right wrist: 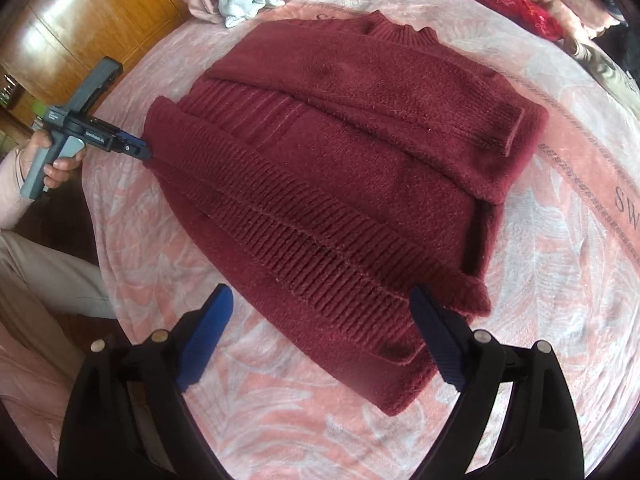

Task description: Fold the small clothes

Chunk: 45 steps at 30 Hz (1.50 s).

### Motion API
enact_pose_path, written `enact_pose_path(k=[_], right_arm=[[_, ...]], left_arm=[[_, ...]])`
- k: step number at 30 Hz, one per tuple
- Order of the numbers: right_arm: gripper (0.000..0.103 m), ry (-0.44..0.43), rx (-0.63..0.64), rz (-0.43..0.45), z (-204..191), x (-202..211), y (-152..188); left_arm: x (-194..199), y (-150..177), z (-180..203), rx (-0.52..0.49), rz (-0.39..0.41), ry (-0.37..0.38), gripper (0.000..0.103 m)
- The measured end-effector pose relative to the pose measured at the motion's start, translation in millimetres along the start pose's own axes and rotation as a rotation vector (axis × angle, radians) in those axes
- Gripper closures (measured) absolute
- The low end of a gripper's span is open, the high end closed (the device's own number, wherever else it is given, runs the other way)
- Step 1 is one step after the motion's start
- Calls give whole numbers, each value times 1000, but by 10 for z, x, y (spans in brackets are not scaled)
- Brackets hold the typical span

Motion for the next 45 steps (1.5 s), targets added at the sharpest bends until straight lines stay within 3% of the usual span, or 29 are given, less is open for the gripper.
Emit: enact_pose_path(k=[6, 9, 11, 12, 13, 14, 15, 16, 18, 20, 21, 22, 24, 27, 32, 35, 40, 42, 45], right_arm=[[14, 77, 43, -97, 65, -399, 64], [16, 104, 79, -110, 63, -480, 97], [28, 111, 75, -99, 76, -478, 81], [40, 116, 68, -90, 96, -469, 66], [59, 118, 52, -85, 134, -457, 46], [69, 124, 24, -76, 189, -439, 15], [92, 125, -17, -66, 261, -414, -23], [101, 96, -72, -55, 332, -383, -63], [101, 32, -168, -12, 452, -304, -148], [101, 29, -191, -6, 517, -275, -202], [94, 30, -202, 3, 539, -261, -229], [79, 33, -223, 15, 567, -253, -250], [69, 43, -262, 26, 659, -251, -284], [44, 83, -309, 37, 758, -235, -285], [44, 91, -308, 115, 813, -10, -298], [34, 83, -276, 142, 803, 124, -290], [29, 40, -231, 16, 783, 58, -102], [29, -13, -244, -18, 749, 9, -26], [29, 7, -275, -89, 765, -56, 122]], left_arm=[[-150, -90, 96, 16, -18, -11, 32], [-160, -142, 78, 49, -1, -18, 45], [-101, -179, 68, 67, 18, 4, 65], [-70, -197, 59, 71, 25, 20, 68], [-39, -224, 63, 74, 36, 38, 75], [-21, -251, 69, 74, 42, 41, 78], [-7, -282, 77, 75, 47, 43, 79], [6, -321, 92, 77, 56, 48, 82], [43, -402, 104, 83, 78, 62, 84], [140, -522, 90, 96, 121, 86, 84], [199, -602, 83, 103, 147, 95, 84], [280, -696, 55, 113, 184, 103, 84], [374, -823, -4, 128, 225, 105, 79], [475, -993, -68, 138, 295, 52, 62], [598, -1035, -210, 138, 352, 21, 60], [661, -1040, -276, 137, 379, -17, 60], [680, -916, -381, 116, 361, -42, 55], [627, -827, -378, 98, 334, -56, 53], [475, -657, -330, 62, 266, -68, 51]])
Point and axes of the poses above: each gripper's, at about its wrist camera, not at the fingertips, and x roughly against the way its jaws point, z to its right, y to its underside, the point moved 6 cm from there along -x, roughly the way its jaws point, and after that the axes turned 5 degrees about -x, right-handed, at the moved point
